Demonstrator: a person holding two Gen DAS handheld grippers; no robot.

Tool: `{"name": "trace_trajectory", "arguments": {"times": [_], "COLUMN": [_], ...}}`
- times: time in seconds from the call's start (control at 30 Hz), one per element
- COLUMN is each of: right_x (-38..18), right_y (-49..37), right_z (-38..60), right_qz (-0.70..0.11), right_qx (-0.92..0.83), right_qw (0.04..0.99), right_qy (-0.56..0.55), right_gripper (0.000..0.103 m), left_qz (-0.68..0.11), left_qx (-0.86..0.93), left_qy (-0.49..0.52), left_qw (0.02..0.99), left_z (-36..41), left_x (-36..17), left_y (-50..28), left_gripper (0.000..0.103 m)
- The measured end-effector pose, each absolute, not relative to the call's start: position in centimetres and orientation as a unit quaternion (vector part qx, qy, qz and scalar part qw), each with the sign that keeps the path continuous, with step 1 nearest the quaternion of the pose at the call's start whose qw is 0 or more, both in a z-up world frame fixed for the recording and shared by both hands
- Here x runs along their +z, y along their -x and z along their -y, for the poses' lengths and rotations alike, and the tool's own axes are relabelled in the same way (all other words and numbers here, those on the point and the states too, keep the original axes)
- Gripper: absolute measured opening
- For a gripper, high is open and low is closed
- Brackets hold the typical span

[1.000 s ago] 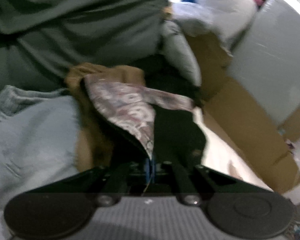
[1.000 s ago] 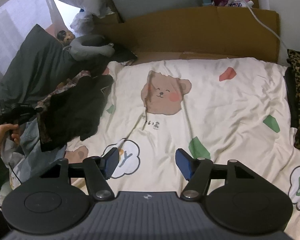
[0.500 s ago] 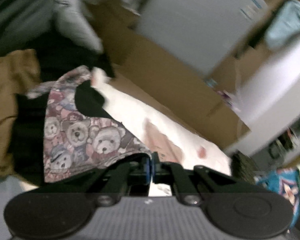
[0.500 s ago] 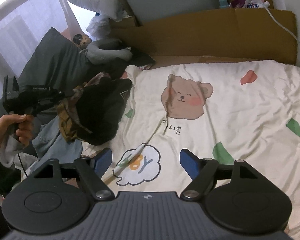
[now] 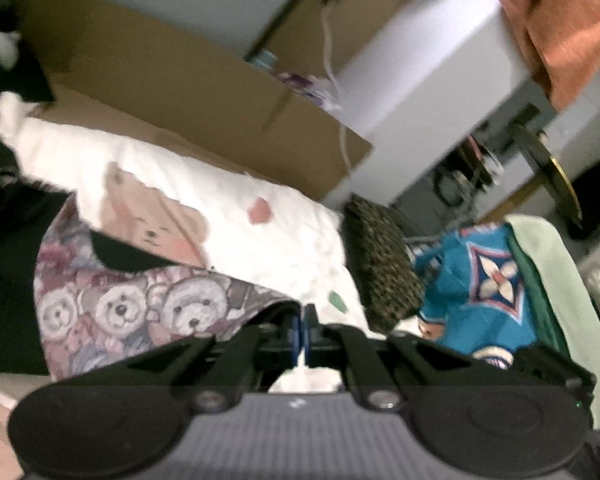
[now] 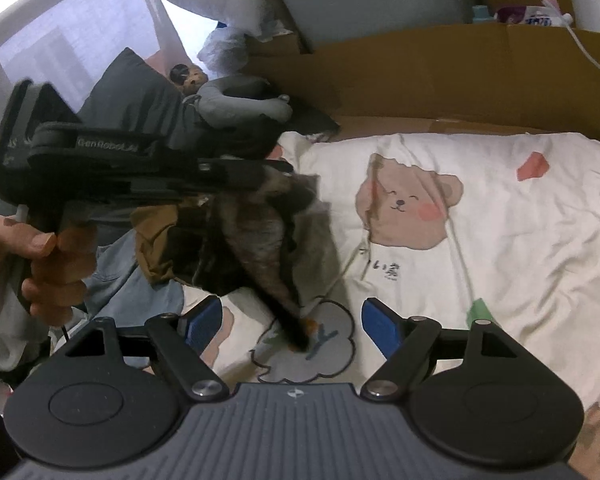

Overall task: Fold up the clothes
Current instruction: 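Close the left gripper on the bear-print lining edge and lift it, then grasp the black garment with the right gripper beside the left gripper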

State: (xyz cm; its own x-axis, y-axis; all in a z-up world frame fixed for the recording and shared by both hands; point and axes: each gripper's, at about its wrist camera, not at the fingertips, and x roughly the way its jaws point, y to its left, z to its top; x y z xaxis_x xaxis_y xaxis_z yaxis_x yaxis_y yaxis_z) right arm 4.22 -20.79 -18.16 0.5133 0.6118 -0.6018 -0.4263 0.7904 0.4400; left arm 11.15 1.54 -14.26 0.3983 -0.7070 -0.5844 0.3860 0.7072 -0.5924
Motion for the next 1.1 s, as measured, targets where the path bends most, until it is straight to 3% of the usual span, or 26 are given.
{"name": "trace_trajectory", "arguments": {"times": [0.33, 0.4, 0.5, 0.53, 0.57, 0.73, 1.1], "right_x": [-19.8, -20.2, -20.8, -21.0, -21.2, -21.6, -21.9], "right_y": [-6.1, -6.5, -7.3, -7.6, -7.8, -7.8, -7.7], "right_z": [18.5, 17.8, 16.7, 16.7, 16.6, 18.1, 22.0], "right_qz": [-0.364, -0.356, -0.364, -0.37, -0.375, -0.378, -0.378], "right_qx": [0.288, 0.292, 0.29, 0.293, 0.294, 0.27, 0.236], "right_qw": [0.876, 0.878, 0.877, 0.873, 0.869, 0.874, 0.877], "right_qy": [-0.131, -0.127, -0.121, -0.127, -0.131, -0.141, -0.177], "right_gripper": [0.081, 0.075, 0.039, 0.014, 0.002, 0.001, 0.001], "left_qz": [-0.449, -0.448, -0.449, -0.45, -0.451, -0.475, -0.503], "left_qx": [-0.358, -0.357, -0.353, -0.351, -0.348, -0.323, -0.29], "left_qy": [0.184, 0.187, 0.194, 0.194, 0.194, 0.208, 0.226], "left_qw": [0.798, 0.798, 0.797, 0.798, 0.799, 0.792, 0.782], "left_z": [1.1, 1.0, 0.6, 0.4, 0.3, -0.3, -1.9], "left_x": [-14.5, -14.4, -14.3, -14.3, -14.4, -15.3, -16.3], "left_y": [-11.3, -11.3, -11.5, -11.5, -11.5, -12.2, -13.4], "left_gripper": [0.002, 0.002, 0.002, 0.002, 0.002, 0.003, 0.023]}}
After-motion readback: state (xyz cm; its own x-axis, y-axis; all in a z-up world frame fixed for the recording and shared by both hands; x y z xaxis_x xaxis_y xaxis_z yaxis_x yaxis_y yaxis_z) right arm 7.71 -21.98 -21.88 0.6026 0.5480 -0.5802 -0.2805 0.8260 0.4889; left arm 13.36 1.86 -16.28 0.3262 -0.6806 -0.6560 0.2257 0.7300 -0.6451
